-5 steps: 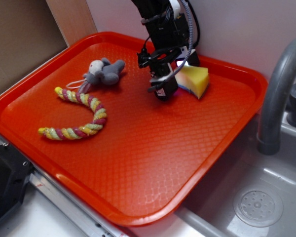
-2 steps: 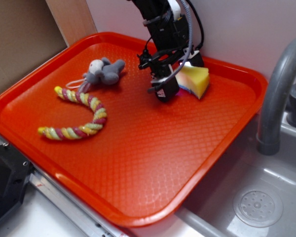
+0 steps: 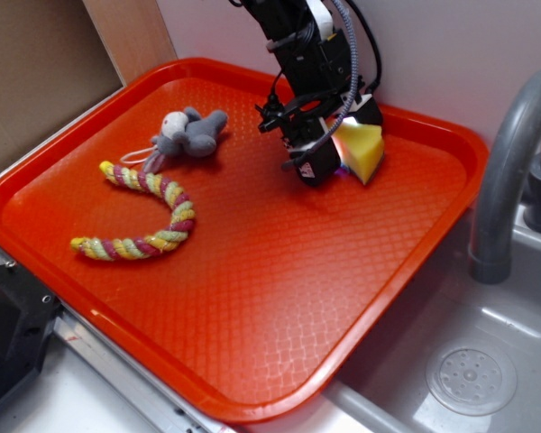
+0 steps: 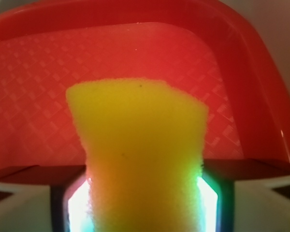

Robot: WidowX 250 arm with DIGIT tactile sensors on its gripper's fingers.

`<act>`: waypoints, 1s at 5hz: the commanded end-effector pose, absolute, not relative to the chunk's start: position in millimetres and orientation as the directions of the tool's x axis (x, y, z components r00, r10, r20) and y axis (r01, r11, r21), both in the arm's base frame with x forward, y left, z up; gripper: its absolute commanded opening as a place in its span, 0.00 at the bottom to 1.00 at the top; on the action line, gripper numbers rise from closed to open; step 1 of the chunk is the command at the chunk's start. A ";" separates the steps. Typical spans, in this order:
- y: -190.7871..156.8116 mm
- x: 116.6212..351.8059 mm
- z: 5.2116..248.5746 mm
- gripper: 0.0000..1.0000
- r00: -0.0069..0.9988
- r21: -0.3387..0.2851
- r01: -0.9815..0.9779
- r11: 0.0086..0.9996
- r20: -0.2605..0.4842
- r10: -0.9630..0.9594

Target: Grab the green sponge.

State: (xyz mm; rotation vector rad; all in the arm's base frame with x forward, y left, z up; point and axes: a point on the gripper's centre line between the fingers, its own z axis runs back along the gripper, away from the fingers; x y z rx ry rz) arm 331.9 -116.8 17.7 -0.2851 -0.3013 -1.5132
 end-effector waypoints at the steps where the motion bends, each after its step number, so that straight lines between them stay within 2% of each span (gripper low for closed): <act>1: -134.1 315.4 24.6 0.00 0.020 0.039 0.999 0.032 0.286 -0.958; 2: -121.5 311.4 37.1 0.00 0.150 0.074 0.984 0.165 0.169 -0.974; 3: -108.3 301.9 58.7 0.00 0.327 0.111 0.937 0.332 0.061 -0.943; 4: -93.3 270.6 99.6 0.00 0.551 0.165 0.826 0.538 -0.042 -0.833; 5: -80.2 248.9 129.2 0.00 0.739 0.113 0.671 0.732 -0.037 -0.672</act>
